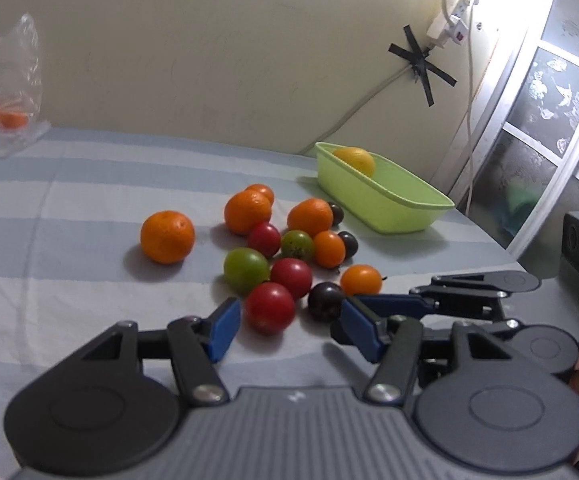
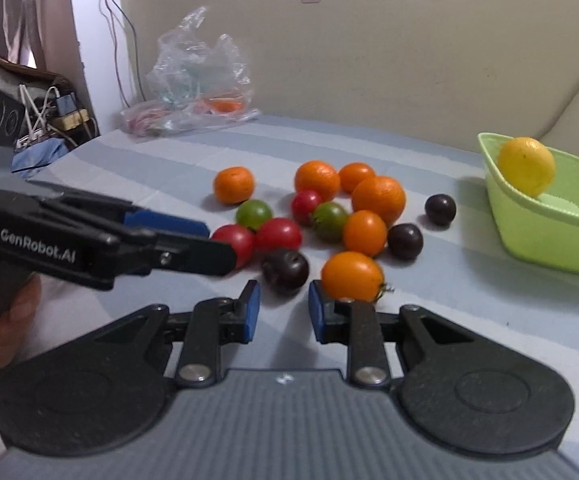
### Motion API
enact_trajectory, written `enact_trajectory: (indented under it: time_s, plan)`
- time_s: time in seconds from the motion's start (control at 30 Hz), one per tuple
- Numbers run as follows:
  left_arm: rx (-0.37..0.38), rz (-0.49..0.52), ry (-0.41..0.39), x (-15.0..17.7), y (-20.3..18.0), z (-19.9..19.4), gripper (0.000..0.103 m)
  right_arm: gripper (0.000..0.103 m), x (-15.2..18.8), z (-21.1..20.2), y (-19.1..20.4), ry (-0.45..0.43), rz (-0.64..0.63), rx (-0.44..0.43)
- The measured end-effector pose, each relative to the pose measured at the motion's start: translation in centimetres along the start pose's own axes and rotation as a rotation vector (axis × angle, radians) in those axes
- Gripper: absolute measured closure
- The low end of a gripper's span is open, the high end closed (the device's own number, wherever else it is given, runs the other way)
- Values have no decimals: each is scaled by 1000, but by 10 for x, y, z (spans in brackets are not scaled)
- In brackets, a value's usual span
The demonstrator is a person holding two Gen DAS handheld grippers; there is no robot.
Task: Organize fruits
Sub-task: 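Grasp a dark plum with the right gripper while the left gripper grasps a red tomato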
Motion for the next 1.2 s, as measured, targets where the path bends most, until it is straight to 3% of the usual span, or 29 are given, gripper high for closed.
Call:
enact_trajectory:
  time_s: [0.2,0.3,0.33,0.43,0.53,0.73,0.87,1.0,1.07,1.2]
  plan:
    - [23,-33,5,4,7,5,56,64,-1,13,5,-6,-35,3]
    - [22,-51,-3,6,11,7,69,65,0,16,9,-19,-73,22]
    - [29,-69,0,7,14,8,74,70,-1,15,9,-24,-75,24]
    - [53,-121,-6,10,13,3,74,72,1,6,8,-24,-47,8]
    - [44,-103,-8,13,1,-6,74,72,10,-9,9,-39,-42,2]
    - [92,-67,17,20,-33,-14,74,72,28,-41,5,-92,-84,70]
    - [91,-23,41,18,-53,-4,73,72,33,-54,-14,-111,-39,122]
    - [58,5,51,18,-62,2,61,70,36,-51,-27,-97,2,143]
    - [37,26,56,18,-68,3,50,69,38,-50,-27,-100,1,138]
    - [-8,70,70,21,-72,4,51,66,41,-49,-26,-110,-13,133]
Point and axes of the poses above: each gripper's, at about its wrist camera, not at the fingertips, and z roughly the way its jaws point, y to its left, x to its underside, the point moved 5 cm from there along z, roughly the way its jaws point, and after that the axes turned 12 degrees about z, right-handed, at the moved point
